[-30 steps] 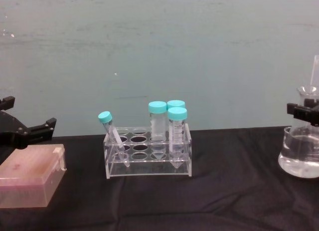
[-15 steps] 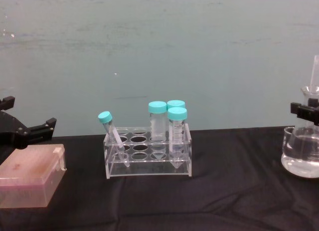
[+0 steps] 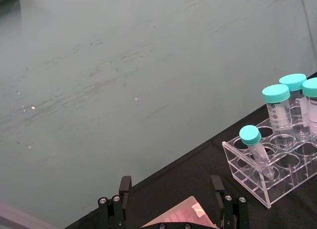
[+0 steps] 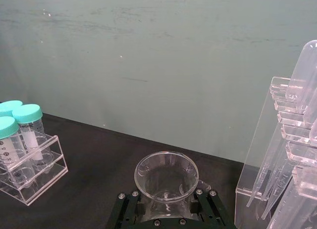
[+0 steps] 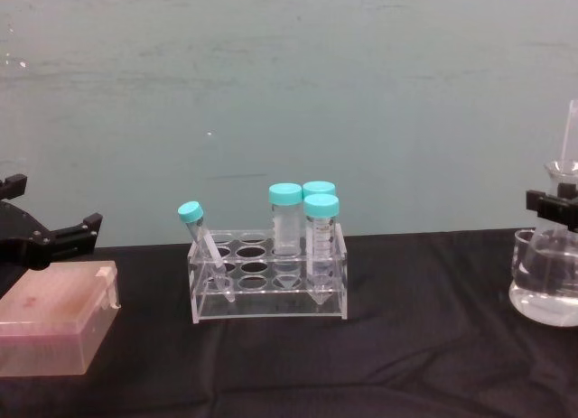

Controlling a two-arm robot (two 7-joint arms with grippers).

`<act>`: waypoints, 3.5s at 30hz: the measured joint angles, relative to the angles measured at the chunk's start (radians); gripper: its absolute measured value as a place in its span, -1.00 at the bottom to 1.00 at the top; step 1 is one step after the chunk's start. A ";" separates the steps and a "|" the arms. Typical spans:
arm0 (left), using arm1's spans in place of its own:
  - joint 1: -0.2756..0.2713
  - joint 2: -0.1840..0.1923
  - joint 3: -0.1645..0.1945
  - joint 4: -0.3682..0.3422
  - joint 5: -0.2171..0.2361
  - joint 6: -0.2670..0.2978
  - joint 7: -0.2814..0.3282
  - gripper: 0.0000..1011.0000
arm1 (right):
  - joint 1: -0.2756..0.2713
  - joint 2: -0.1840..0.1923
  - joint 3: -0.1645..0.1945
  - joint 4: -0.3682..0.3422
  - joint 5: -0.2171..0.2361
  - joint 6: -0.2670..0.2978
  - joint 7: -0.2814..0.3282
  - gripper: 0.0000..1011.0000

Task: Place the experimental apparatus aside using one hand.

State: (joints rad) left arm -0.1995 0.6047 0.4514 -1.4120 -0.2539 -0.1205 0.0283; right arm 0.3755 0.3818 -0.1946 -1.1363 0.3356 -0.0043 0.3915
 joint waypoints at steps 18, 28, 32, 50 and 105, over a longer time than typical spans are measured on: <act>0.000 0.000 0.000 0.000 0.000 0.000 0.000 0.98 | 0.010 -0.005 0.008 0.018 -0.001 0.000 0.003 -0.10; 0.000 0.000 0.000 0.000 0.000 0.000 0.000 0.98 | 0.010 -0.004 0.006 0.017 -0.001 -0.001 0.004 -0.10; 0.000 0.000 0.000 0.000 0.000 0.000 0.000 0.98 | 0.009 -0.004 0.006 0.016 -0.002 -0.001 0.004 -0.10; 0.000 0.000 0.000 0.000 0.000 0.000 0.000 0.98 | 0.009 -0.003 0.005 0.015 -0.002 -0.003 0.004 0.03; 0.000 0.000 0.000 0.000 0.000 0.000 0.000 0.98 | -0.035 -0.008 0.043 -0.072 -0.062 -0.060 -0.046 0.98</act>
State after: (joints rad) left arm -0.1995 0.6046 0.4514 -1.4120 -0.2539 -0.1205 0.0283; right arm 0.3405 0.3742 -0.1513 -1.2086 0.2734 -0.0640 0.3452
